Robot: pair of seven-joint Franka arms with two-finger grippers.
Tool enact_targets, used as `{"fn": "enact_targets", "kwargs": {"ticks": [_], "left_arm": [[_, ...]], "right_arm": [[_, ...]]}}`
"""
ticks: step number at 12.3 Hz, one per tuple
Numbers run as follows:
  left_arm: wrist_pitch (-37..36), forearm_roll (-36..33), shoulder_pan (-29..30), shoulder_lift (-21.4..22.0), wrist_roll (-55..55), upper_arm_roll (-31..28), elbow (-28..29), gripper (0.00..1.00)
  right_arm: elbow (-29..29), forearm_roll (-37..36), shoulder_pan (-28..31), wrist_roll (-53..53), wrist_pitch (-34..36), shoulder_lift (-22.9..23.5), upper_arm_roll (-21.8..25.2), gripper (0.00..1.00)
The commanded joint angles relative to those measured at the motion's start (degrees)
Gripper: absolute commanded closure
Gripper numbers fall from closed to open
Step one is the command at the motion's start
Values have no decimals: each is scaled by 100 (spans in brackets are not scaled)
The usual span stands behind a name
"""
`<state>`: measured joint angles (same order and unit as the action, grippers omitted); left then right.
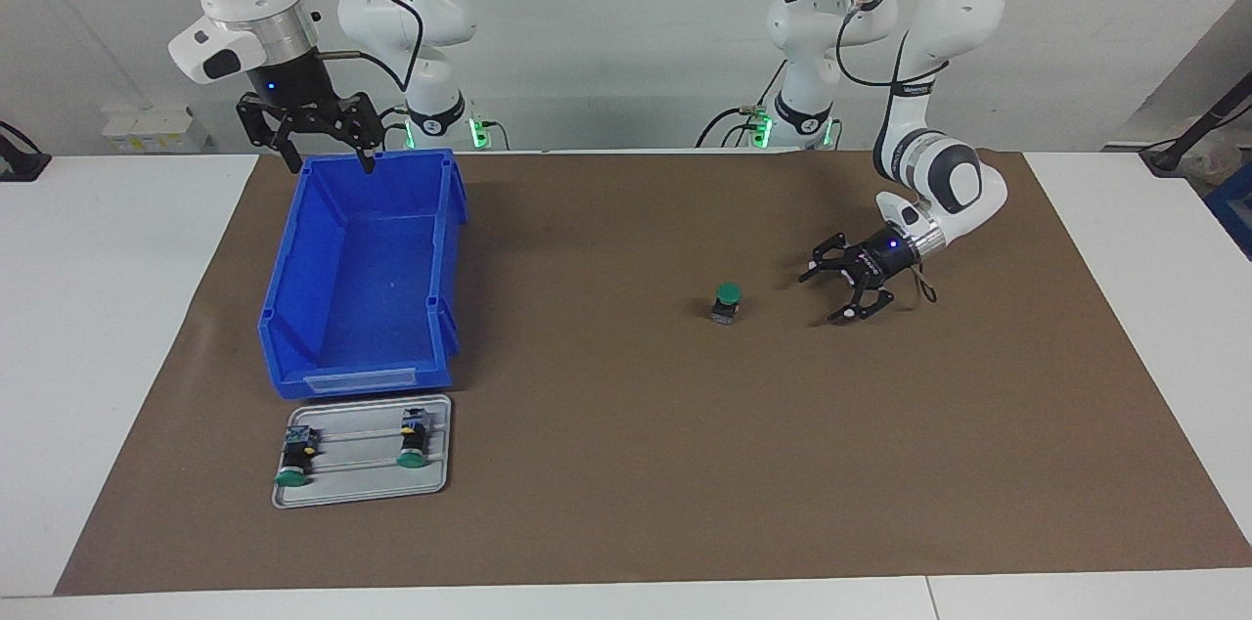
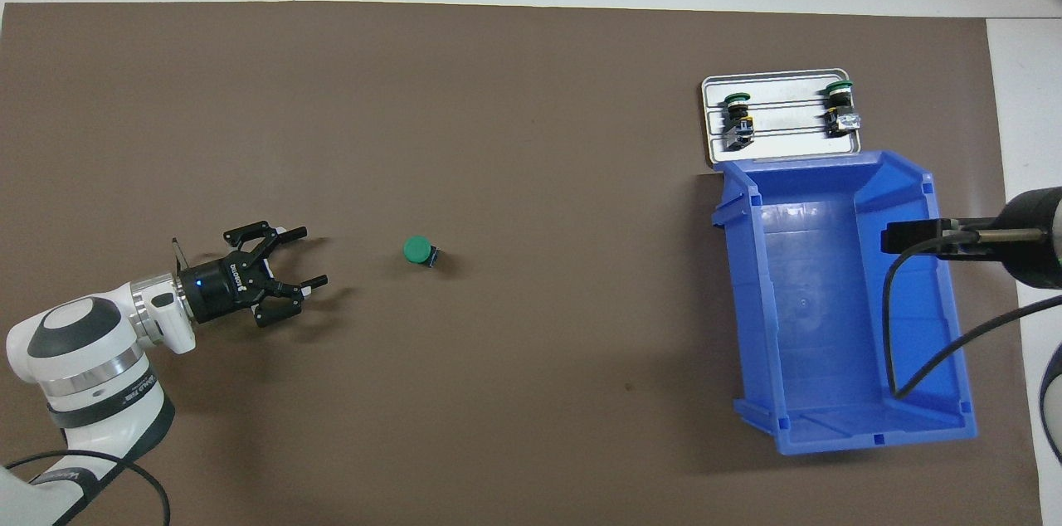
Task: Place and press button with both arms
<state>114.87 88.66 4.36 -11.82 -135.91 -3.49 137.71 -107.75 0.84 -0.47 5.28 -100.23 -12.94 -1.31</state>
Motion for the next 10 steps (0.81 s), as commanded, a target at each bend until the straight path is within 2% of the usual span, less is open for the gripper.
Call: {"fn": "enact_targets", "kwargs": {"ticks": [1,3,7,8,10], "left_arm": [[-53,-340,91,119,766,33,-147,15],[8,-786,83,285,1616,33,-305,15],[377,-2130,-75,1233,4260,76,-499,16],[395,-2534,-163,1435,4910,76,-569,23],[396,-3273,-242,1621,5966,120,-771,30]], "right_arm": [[26,110,30,61,65,-42,-10,1],[26,110,30,61,65,-42,-10,1],[26,110,30,61,65,-42,-18,1],[26,110,30,61,65,-42,-18,1],[26,110,30,61,65,-42,-18,1]]}}
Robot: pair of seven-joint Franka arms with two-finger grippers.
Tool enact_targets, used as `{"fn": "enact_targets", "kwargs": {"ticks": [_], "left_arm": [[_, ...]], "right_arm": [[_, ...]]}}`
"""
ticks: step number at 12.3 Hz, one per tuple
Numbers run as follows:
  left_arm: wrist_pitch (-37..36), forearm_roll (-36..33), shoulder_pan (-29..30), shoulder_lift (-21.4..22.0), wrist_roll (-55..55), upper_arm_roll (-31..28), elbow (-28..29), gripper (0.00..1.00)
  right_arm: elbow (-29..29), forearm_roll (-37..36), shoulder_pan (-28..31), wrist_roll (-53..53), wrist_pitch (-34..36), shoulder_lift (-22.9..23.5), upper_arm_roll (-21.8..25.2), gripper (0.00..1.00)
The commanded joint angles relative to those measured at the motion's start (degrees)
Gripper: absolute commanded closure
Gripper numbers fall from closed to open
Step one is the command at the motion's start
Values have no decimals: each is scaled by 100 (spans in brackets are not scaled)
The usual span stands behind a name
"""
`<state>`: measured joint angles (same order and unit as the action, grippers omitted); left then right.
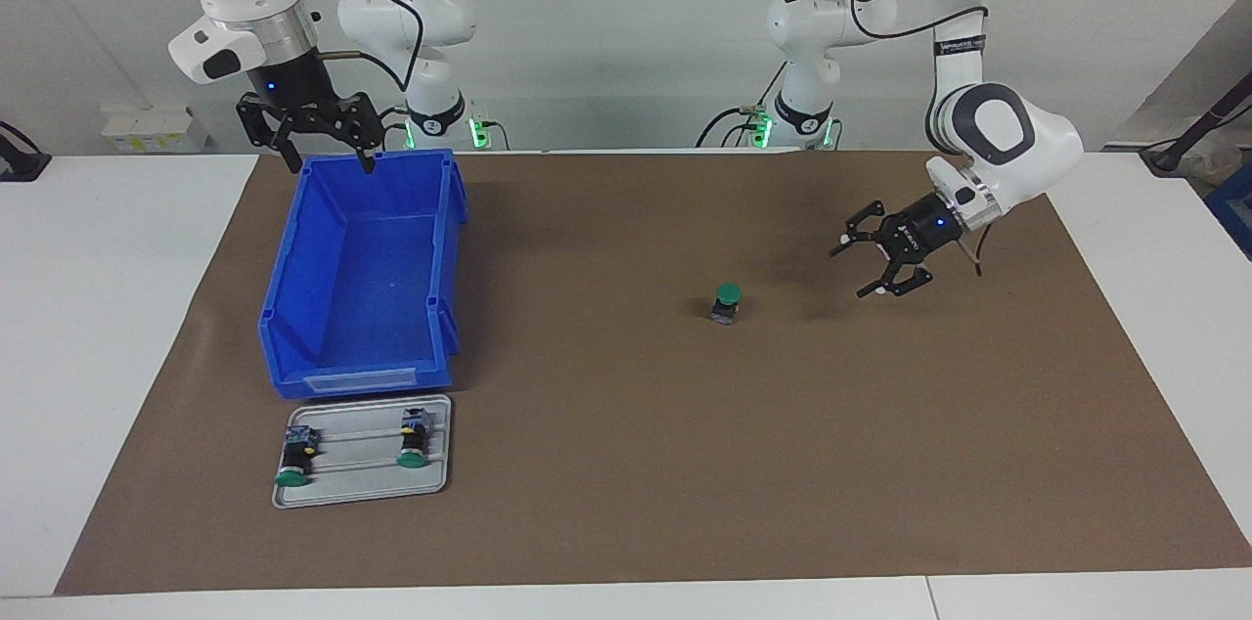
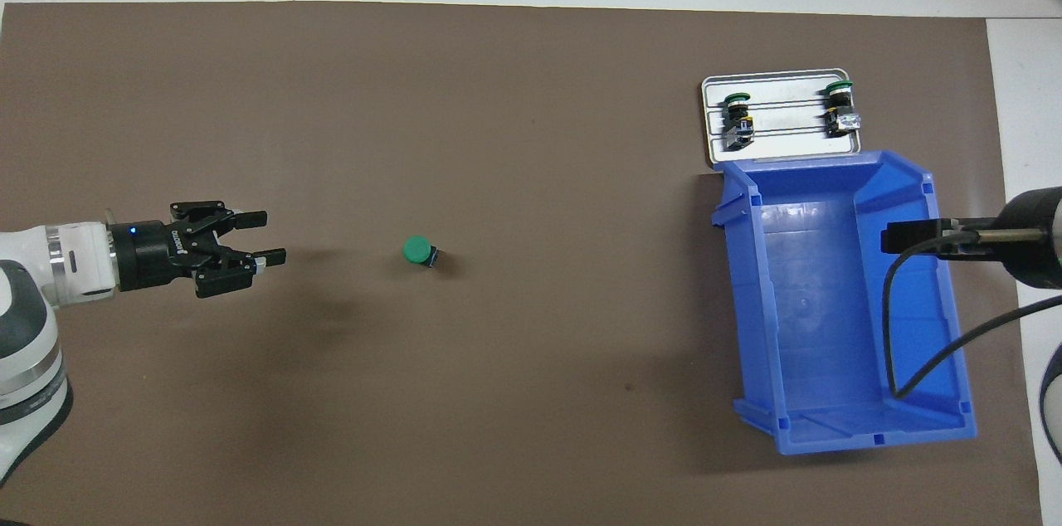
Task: Place and press button with both arms
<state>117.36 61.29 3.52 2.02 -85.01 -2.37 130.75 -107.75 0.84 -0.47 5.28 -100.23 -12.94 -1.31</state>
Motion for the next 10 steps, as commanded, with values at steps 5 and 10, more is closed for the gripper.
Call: {"fn": "enact_targets", "kwargs": {"ticks": [5,10], "left_arm": [[217,-2326,-939,290,3739,26,-952,35],[165,-4270,-1958,-26,6677,61,-1850,76]], "right_arm": [[26,110,30,61,65,-42,-18,1],[26,110,30,61,65,-42,-18,1]]}}
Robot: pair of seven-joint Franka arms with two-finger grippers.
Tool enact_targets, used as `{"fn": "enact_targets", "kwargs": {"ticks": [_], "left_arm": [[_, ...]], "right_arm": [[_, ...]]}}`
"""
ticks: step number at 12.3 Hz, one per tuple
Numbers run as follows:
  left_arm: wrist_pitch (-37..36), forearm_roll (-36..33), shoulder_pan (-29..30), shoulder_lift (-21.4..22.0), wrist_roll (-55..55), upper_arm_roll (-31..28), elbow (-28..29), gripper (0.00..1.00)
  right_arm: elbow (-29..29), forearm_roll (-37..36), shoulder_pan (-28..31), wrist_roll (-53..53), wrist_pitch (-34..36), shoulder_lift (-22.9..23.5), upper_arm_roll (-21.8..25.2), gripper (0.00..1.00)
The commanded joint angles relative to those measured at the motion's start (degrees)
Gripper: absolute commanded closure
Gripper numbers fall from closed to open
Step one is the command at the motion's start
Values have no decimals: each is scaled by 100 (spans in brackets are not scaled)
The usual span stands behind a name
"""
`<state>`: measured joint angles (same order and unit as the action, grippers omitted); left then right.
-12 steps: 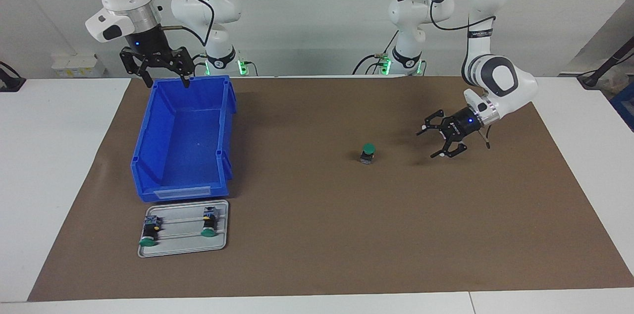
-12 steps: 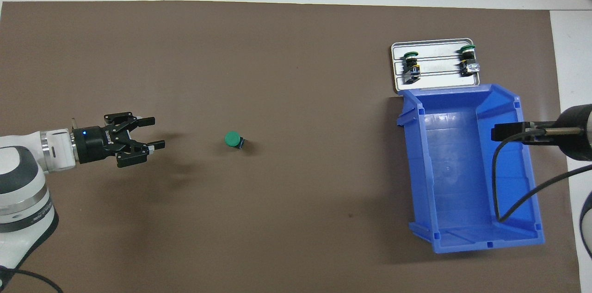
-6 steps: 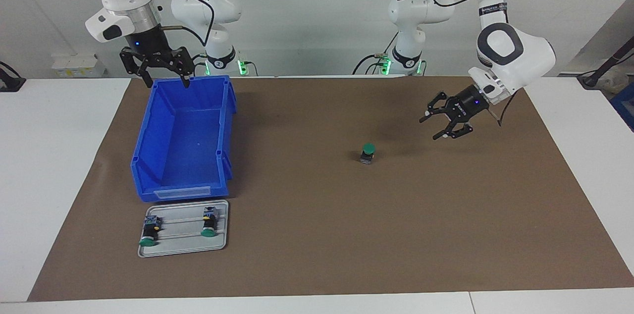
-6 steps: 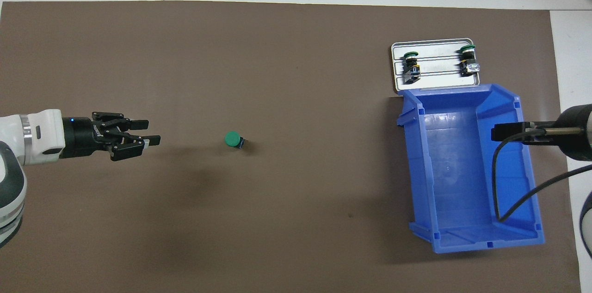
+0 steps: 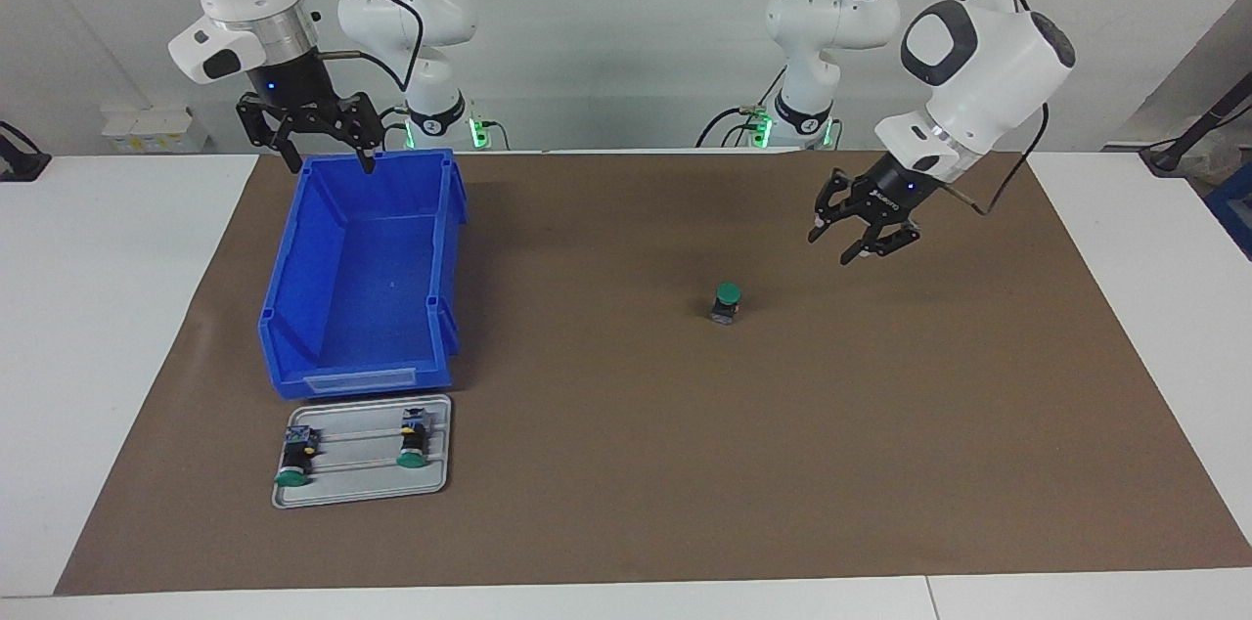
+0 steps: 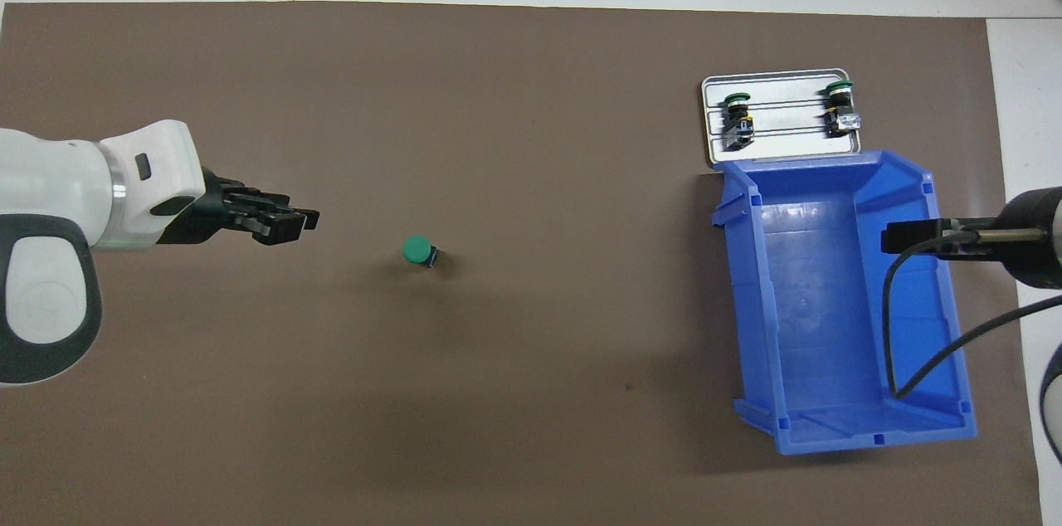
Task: Place and press button with both arms
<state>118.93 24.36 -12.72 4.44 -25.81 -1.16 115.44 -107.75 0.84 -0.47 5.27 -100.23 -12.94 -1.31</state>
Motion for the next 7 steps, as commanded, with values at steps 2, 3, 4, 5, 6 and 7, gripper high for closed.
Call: {"fn": "enact_targets", "kwargs": {"ticks": [2,3,4,5,6,7], "left_arm": [[-27,-914,-660,-329,1663,-60,-469,99],[-62,-1055,-801,-408,1972,-60,-540,100],[-97,-1248,-950,-452,2262,-60,-575,100],[-98,-1493,-1048,-531,2430,-60,-602,100],[-107,-1704,-1179,-653,2545,-60,-689,100],[-124,-1785,-1267,-820,2642,-60,-794,100]], "right_arm": [[26,110,30,61,65,-42,-18,1],[26,110,30,61,65,-42,-18,1],[26,110,30,61,65,-42,-10,1],[26,110,30,61,65,-42,-18,1],[26,110,30,61,65,-42,-18,1],[26,110,30,61,65,-42,-18,1]]}}
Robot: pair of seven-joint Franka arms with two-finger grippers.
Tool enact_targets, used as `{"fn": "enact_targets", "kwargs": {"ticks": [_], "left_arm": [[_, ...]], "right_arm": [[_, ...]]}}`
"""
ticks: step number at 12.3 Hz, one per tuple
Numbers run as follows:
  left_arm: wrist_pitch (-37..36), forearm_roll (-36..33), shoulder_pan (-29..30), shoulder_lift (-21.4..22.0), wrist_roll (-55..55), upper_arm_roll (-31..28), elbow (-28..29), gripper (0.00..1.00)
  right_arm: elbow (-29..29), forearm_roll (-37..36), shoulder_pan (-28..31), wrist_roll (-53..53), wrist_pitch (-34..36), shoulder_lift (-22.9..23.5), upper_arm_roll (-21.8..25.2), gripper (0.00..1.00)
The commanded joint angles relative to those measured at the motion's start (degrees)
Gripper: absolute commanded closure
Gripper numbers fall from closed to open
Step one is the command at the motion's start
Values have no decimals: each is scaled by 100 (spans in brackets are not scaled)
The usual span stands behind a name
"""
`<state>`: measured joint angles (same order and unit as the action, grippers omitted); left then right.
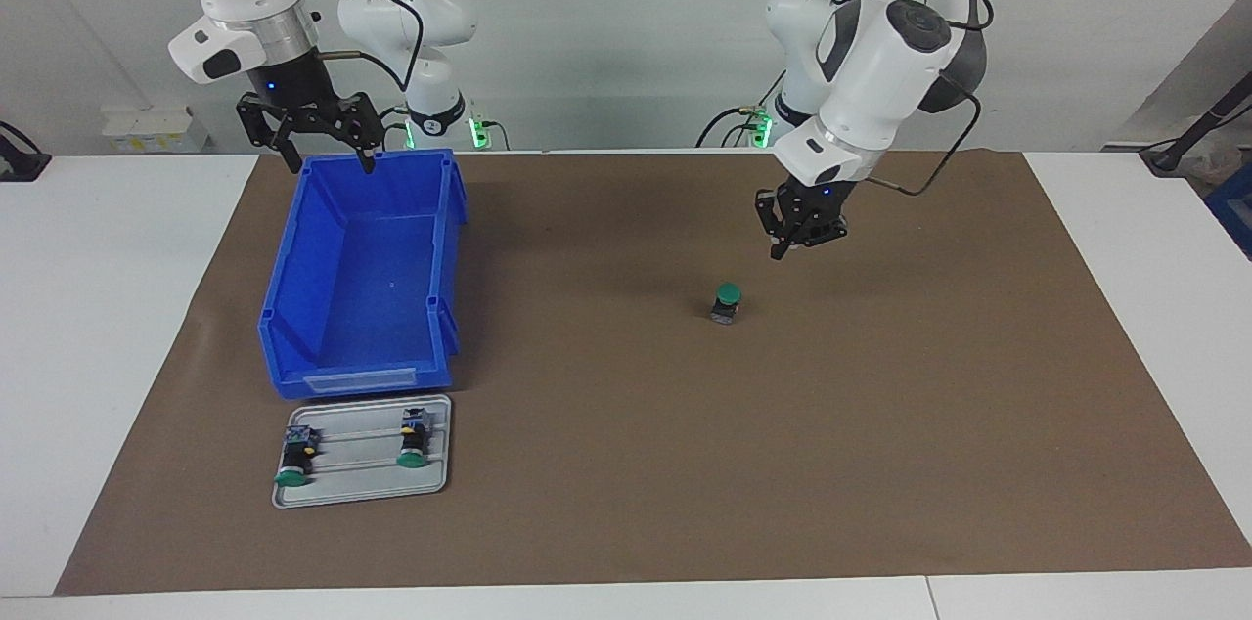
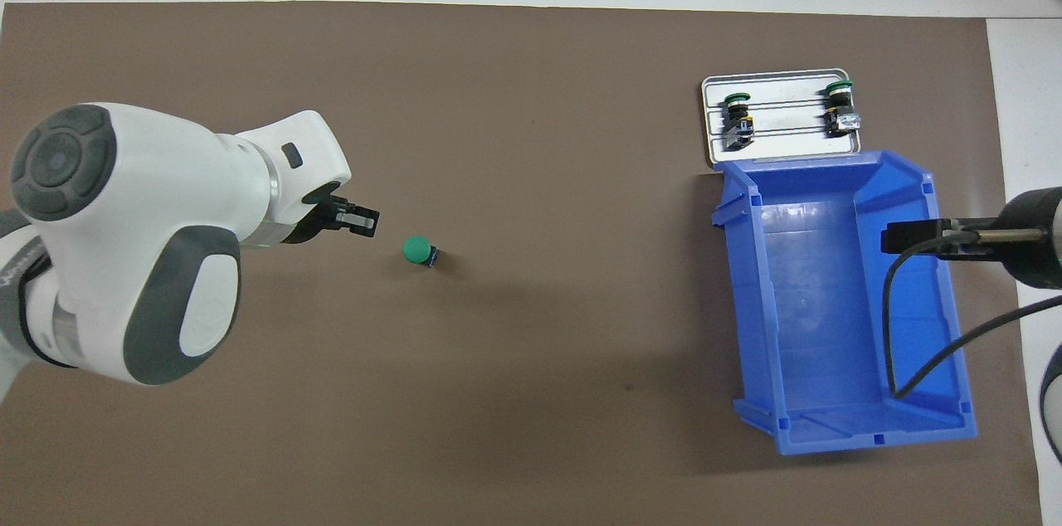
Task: Place and press button with both arms
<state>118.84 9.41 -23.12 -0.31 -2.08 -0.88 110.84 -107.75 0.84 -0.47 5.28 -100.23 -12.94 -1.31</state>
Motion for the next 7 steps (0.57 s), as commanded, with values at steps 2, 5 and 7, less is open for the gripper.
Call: {"fn": "enact_targets", "kwargs": {"ticks": [2,5,7], "left_arm": [[-80,-343,-271,-452,401,-88,-327,100],[-1,-422,-333,-540,410,-88,-221,100],[78,-431,-421,-688,437,-88,-212,100]], "right_arm": [[26,110,30,61,65,-42,-18,1],[26,110,30,61,65,-42,-10,1],[26,110,30,61,65,-42,-18,1]]}}
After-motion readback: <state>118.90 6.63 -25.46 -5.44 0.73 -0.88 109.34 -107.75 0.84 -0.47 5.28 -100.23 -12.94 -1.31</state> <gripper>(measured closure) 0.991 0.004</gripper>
